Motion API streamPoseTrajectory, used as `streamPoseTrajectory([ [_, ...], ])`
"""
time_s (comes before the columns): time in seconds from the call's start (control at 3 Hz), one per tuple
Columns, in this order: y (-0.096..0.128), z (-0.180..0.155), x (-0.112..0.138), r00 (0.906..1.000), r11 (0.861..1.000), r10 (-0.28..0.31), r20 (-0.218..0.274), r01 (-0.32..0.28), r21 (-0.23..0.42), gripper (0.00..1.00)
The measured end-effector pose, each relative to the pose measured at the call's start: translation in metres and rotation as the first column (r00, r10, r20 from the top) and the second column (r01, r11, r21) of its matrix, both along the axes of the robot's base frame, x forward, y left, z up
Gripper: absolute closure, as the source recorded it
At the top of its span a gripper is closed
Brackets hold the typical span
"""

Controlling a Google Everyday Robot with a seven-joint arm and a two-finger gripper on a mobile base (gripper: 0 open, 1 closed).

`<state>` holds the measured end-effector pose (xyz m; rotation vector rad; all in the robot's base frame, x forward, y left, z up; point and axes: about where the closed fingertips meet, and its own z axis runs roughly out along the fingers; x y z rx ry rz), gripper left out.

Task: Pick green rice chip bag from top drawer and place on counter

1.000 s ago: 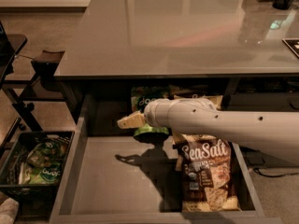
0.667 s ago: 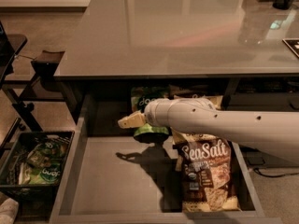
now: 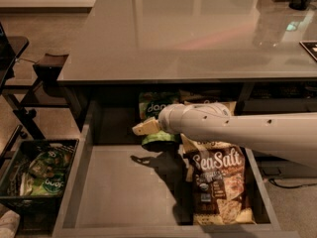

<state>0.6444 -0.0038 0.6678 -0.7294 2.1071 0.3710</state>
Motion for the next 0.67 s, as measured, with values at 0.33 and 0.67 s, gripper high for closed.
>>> streamPoseTrajectory([
  [0.33, -0.005, -0.008, 0.008, 0.9999, 1.000, -0.014, -0.004, 0.014, -0.007, 0.00],
  [0.67, -0.006, -0.021, 0.015, 0.9991, 1.000, -0.029, -0.033, 0.029, 0.010, 0.00],
])
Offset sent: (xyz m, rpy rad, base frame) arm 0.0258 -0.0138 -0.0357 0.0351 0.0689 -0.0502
